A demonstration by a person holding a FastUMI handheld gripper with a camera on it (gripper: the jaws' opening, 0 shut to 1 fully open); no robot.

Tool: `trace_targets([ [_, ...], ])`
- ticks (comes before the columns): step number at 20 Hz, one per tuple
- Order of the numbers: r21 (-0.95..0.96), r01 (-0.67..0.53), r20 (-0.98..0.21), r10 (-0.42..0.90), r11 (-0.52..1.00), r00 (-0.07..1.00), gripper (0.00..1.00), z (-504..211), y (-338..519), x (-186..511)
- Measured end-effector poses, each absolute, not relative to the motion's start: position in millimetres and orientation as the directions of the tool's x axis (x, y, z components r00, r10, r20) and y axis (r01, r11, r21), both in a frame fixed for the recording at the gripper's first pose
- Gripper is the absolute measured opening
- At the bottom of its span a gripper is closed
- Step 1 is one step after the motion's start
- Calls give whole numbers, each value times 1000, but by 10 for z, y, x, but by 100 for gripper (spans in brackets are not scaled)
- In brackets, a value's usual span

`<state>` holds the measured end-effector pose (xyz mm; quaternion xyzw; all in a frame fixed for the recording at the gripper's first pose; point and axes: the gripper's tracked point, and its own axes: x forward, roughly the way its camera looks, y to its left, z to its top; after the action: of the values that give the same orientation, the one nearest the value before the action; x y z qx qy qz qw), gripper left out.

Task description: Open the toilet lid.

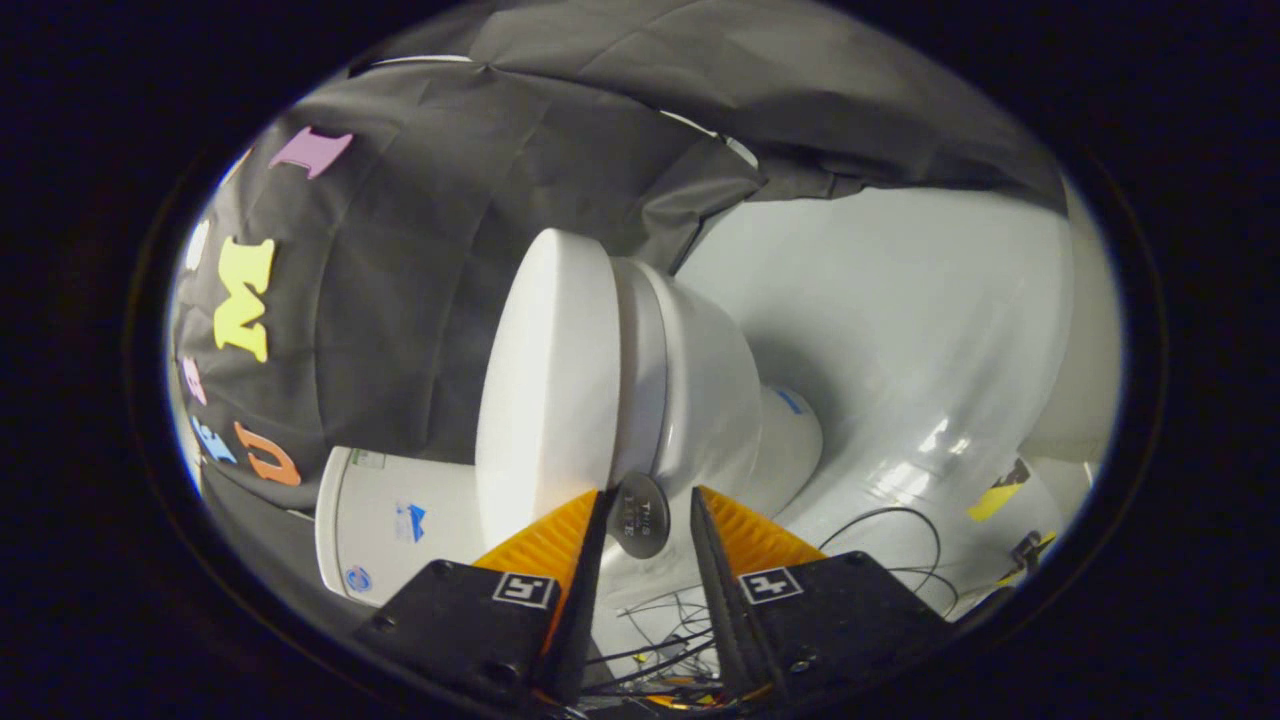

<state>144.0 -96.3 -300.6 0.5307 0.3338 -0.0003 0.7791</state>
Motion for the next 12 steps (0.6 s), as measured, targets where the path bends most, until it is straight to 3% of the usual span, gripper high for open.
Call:
trace_targets([
  [2, 836, 351, -510, 364, 421, 779, 38, -3030, -915, 1493],
  [4, 838, 352, -507, 356, 417, 785, 30, -3029, -927, 1498],
  [12, 887, 349, -447, 371, 303, 814, 10, -2971, -933, 1489],
])
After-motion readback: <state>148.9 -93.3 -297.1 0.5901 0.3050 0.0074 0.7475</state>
